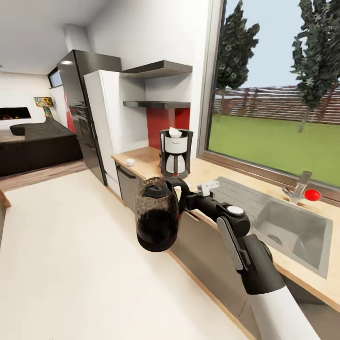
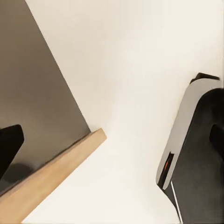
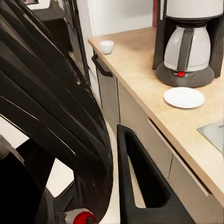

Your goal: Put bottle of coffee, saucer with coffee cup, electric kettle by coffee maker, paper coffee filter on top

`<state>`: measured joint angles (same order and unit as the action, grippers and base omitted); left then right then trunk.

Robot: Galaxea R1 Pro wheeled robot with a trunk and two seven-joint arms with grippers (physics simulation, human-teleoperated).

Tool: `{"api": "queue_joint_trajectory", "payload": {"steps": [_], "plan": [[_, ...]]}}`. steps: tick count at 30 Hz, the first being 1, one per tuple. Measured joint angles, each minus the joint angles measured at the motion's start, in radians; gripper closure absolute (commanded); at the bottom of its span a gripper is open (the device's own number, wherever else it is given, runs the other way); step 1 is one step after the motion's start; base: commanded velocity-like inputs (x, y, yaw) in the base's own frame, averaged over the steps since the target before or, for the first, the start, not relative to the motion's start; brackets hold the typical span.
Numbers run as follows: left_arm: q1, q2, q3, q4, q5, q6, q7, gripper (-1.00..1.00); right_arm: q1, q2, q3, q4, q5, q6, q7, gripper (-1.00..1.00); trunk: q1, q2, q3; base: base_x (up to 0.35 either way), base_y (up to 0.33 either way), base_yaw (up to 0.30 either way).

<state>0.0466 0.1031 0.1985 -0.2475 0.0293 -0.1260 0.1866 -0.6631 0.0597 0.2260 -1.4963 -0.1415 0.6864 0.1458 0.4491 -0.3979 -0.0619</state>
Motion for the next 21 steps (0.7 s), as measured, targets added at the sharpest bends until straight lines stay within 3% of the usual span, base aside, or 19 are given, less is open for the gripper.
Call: {"api": "queue_joint_trajectory", "payload": {"steps": [3,12,21], "plan": [[-0.001,-0.005,0.001,-0.008,0.019,-0.001,-0.001,-1.00,0.000,0.000,0.000,0.000,0.001,0.000,0.000,1.00,0.000,0.000,0.000,0.226,0.136,0.279],[-0.001,-0.006,0.001,-0.008,0.021,-0.001,-0.001,-1.00,0.000,0.000,0.000,0.000,-0.001,0.000,0.002,1.00,0.000,0.000,0.000,0.062,0.015,0.279],[-0.001,-0.009,0.001,-0.009,0.022,-0.002,-0.001,-1.00,0.000,0.000,0.001,0.002,0.000,0.000,0.002,1.00,0.000,0.000,0.000,0.296,0.115,0.279]]}}
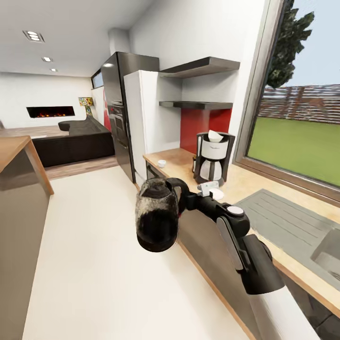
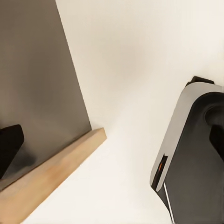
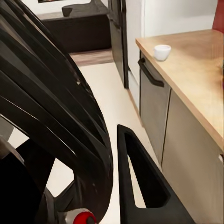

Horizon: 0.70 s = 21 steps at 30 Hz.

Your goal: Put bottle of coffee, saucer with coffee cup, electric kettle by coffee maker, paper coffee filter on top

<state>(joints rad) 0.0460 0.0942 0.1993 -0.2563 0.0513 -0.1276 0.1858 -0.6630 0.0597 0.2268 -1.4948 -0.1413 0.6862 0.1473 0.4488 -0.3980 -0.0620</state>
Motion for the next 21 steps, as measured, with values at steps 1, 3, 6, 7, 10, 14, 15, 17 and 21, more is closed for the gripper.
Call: {"api": "queue_joint_trajectory", "payload": {"steps": [1,3,6,7,10,14,15,17,21], "plan": [[0.000,0.000,0.000,0.000,0.000,0.000,0.000,-1.00,0.000,0.000,0.000,0.000,0.000,0.000,0.000,1.00,0.000,0.000,0.000,0.310,0.194,0.279],[0.000,-0.001,0.000,0.000,0.000,0.000,-0.001,-1.00,0.000,0.001,0.001,0.000,0.000,0.000,0.000,1.00,0.000,0.000,0.000,0.310,0.195,0.279],[0.000,-0.003,0.000,0.000,0.000,0.000,-0.003,-1.00,0.000,0.000,0.000,0.000,0.000,0.000,0.000,1.00,0.000,0.000,0.000,0.310,0.196,0.279],[0.000,-0.004,0.000,0.000,0.000,0.000,-0.004,-1.00,0.000,0.000,0.001,0.000,0.000,0.000,0.000,1.00,0.000,0.000,0.000,0.310,0.196,0.279],[0.000,-0.005,0.000,0.000,0.000,0.000,-0.006,-1.00,0.000,0.000,0.001,0.000,0.000,0.000,0.000,1.00,0.000,0.000,0.000,0.309,0.198,0.278],[0.000,-0.005,0.000,0.000,0.000,-0.001,-0.008,-1.00,0.000,0.001,0.001,0.000,-0.001,0.000,0.000,1.00,0.000,0.000,0.000,0.318,0.122,0.279],[0.000,-0.005,0.000,0.000,0.000,-0.001,-0.008,-1.00,0.000,0.001,0.001,0.000,0.000,0.000,0.000,1.00,0.000,0.000,0.000,0.329,0.047,0.279],[0.000,-0.005,0.000,0.000,0.000,-0.001,-0.009,-1.00,0.000,0.001,0.001,0.000,0.000,0.000,0.000,1.00,0.000,0.000,0.000,0.332,0.025,0.279],[0.000,-0.005,0.000,0.000,0.000,-0.006,-0.009,-1.00,0.000,0.001,0.001,0.001,0.000,0.000,0.000,1.00,0.000,0.000,0.000,0.335,0.005,0.279]]}}
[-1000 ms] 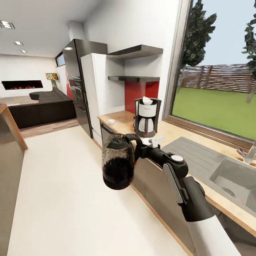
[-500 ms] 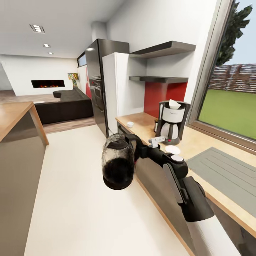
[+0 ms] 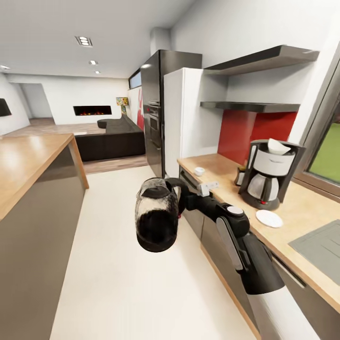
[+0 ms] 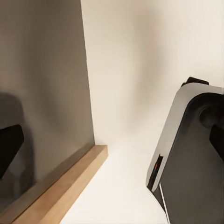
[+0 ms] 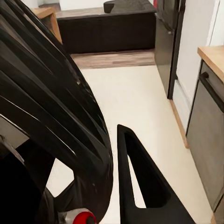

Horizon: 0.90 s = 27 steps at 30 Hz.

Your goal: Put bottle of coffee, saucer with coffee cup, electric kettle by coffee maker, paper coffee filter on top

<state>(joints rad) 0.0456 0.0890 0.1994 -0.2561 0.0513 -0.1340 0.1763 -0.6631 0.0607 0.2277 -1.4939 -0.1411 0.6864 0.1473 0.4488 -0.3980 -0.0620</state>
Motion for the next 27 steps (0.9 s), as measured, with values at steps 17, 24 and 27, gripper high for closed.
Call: {"api": "queue_joint_trajectory", "payload": {"steps": [17,24,27], "plan": [[0.000,0.000,0.000,0.000,0.000,-0.002,-0.002,-1.00,0.000,0.000,0.063,0.000,-0.001,0.000,0.000,1.00,0.000,0.000,0.000,0.336,0.000,0.271],[0.000,0.000,0.000,0.000,0.000,-0.002,-0.002,-1.00,0.000,-0.001,0.061,0.002,-0.001,0.000,0.000,1.00,0.000,0.000,0.000,0.336,0.000,0.054],[0.000,0.000,0.000,0.000,0.000,-0.002,-0.002,-1.00,0.000,-0.001,0.062,0.002,-0.001,0.000,0.000,1.00,0.000,0.000,0.000,0.336,0.000,0.003]]}}
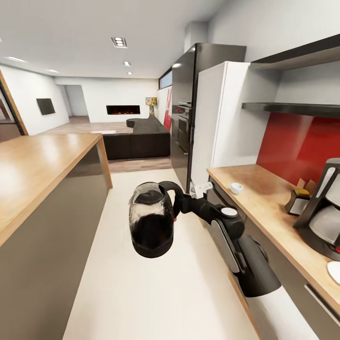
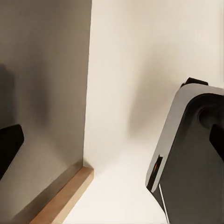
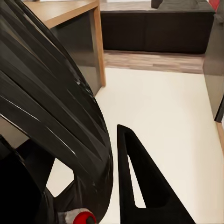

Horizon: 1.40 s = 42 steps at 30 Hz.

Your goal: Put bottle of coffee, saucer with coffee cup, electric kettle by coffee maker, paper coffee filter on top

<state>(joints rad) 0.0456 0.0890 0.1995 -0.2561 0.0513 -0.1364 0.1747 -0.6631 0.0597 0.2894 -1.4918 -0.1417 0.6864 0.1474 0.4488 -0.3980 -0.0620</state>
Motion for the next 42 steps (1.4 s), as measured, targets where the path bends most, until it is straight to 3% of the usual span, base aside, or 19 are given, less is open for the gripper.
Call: {"api": "queue_joint_trajectory", "payload": {"steps": [42], "plan": [[0.000,0.000,0.000,0.000,0.000,0.000,-0.001,-1.00,0.000,0.000,0.001,0.000,0.000,0.000,0.000,1.00,0.000,0.000,0.000,0.336,0.021,0.000]]}}
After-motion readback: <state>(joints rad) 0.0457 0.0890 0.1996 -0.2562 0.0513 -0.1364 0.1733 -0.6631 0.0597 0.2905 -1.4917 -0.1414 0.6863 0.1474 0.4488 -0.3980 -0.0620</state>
